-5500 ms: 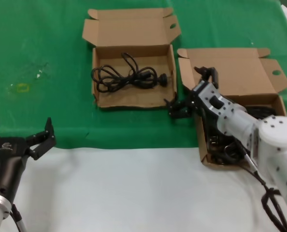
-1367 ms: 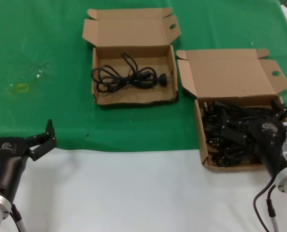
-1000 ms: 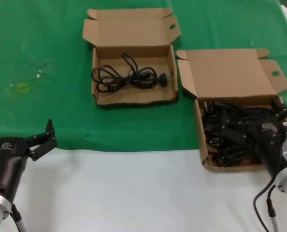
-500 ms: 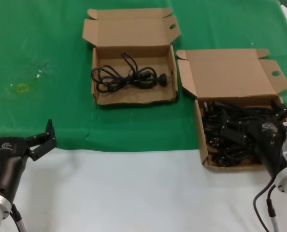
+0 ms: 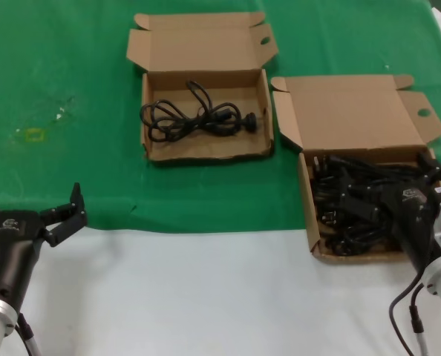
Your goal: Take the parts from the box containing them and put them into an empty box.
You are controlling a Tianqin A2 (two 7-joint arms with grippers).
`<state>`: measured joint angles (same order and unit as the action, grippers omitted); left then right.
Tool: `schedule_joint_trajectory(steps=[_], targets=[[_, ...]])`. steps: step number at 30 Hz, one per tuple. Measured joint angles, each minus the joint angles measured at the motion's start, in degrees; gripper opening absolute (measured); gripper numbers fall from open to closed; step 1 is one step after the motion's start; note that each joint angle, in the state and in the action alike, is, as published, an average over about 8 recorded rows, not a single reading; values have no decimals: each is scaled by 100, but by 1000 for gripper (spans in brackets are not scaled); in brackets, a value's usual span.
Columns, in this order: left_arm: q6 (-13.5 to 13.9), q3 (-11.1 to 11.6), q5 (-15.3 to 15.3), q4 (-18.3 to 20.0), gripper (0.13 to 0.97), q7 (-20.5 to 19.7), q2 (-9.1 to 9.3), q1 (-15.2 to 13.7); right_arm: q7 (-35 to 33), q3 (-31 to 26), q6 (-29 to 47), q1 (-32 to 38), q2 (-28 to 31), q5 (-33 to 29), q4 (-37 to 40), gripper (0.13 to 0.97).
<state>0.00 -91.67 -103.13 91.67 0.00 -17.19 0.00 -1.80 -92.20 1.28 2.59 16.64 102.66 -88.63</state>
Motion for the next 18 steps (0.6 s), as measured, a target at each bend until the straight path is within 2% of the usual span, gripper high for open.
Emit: schedule_joint_trajectory(steps=[18], targets=[[0, 0, 0, 0, 966, 0, 0, 0, 0, 0, 0, 0, 0, 0, 0, 966]])
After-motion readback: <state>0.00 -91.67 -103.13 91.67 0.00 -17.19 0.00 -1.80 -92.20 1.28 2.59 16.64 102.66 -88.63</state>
